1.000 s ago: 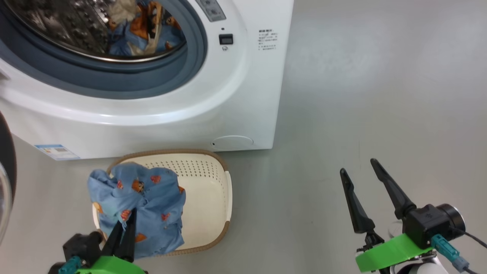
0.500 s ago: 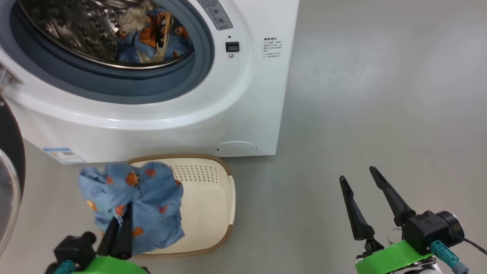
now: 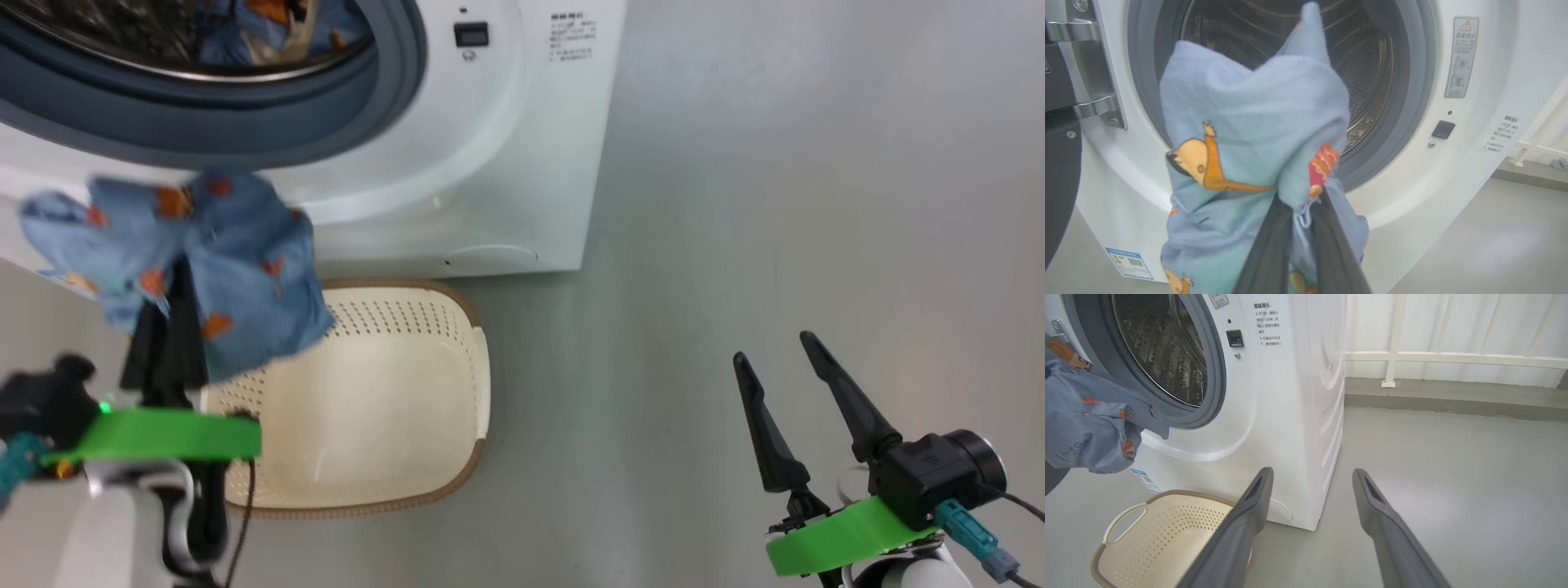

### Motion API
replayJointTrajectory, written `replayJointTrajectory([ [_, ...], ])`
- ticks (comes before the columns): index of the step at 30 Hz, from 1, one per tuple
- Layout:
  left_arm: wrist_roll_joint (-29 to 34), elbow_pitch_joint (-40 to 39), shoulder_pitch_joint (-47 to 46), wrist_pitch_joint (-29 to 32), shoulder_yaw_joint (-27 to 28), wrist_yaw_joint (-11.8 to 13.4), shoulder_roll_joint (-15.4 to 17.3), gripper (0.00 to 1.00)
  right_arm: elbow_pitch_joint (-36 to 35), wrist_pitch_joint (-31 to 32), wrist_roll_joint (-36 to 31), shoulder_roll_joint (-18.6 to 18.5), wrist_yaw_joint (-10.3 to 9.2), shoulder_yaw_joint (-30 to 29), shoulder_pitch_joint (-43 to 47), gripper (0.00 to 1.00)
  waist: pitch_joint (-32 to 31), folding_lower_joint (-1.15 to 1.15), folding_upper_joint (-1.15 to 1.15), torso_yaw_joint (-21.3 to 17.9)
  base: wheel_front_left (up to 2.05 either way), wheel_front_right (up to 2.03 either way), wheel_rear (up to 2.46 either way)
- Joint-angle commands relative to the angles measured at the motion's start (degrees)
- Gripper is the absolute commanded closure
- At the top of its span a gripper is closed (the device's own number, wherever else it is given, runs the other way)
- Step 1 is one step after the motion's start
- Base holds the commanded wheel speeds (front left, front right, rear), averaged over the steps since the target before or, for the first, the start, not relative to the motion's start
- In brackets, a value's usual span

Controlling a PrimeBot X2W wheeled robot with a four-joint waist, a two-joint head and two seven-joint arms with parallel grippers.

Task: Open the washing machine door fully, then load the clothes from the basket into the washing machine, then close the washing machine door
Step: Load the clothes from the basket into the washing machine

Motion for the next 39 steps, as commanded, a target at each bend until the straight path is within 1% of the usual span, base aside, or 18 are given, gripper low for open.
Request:
replayJointTrajectory([
  [1, -0.26, -1.45, -2.13, -0.36, 1.98, -0.10, 1.81, 1.00, -1.57, -0.10, -0.22, -0.07, 0.09, 1.41, -1.07, 0.00, 3.33, 0.00, 0.00, -1.51, 0.00, 0.00, 0.00],
  [7, -3.55, 2.51, -12.54, -0.36, 1.86, -0.13, 6.13, 1.00, -1.91, -0.71, -0.01, -0.07, 0.09, 1.78, -2.40, 0.00, 8.68, 0.00, 0.00, -3.77, 0.00, 0.00, 0.00],
  [14, -9.10, 7.80, -25.86, 0.33, 0.31, -0.13, 14.42, 1.00, -2.21, -1.62, 0.42, -0.07, 0.09, 1.51, -3.95, 0.00, 14.73, 0.00, 0.00, -6.45, 0.00, 0.00, 0.00],
  [21, -13.43, 12.14, -39.12, 4.70, -2.42, -0.14, 22.69, 1.00, -2.17, -2.43, 1.59, -0.07, 0.09, 1.81, -5.71, 0.00, 20.02, 0.00, 0.00, -8.64, 0.00, 0.00, 0.00],
  [25, -15.19, 14.66, -46.04, 7.50, -4.87, -0.14, 27.37, 1.00, -1.95, -2.68, 2.65, -0.07, 0.09, 2.23, -6.58, 0.00, 22.75, 0.00, 0.00, -10.17, 0.00, 0.00, 0.00],
  [29, -16.89, 18.53, -52.18, 9.72, -6.31, -0.14, 30.67, 1.00, -2.02, -2.78, 3.77, -0.07, 0.09, 2.66, -7.55, 0.00, 25.20, 0.00, 0.00, -11.78, 0.00, 0.00, 0.00],
  [32, -17.01, 21.58, -56.07, 10.05, -8.16, -0.14, 32.69, 1.00, -2.55, -2.80, 4.55, -0.07, 0.09, 3.12, -8.37, 0.00, 26.71, 0.00, 0.00, -12.98, 0.00, 0.00, 0.00],
  [39, -18.42, 26.01, -62.06, 9.66, -10.96, -0.14, 34.45, 1.00, -3.14, -2.81, 5.93, -0.07, 0.09, 4.14, -9.43, 0.00, 29.29, 0.00, 0.00, -15.13, 0.00, 0.00, 0.00],
])
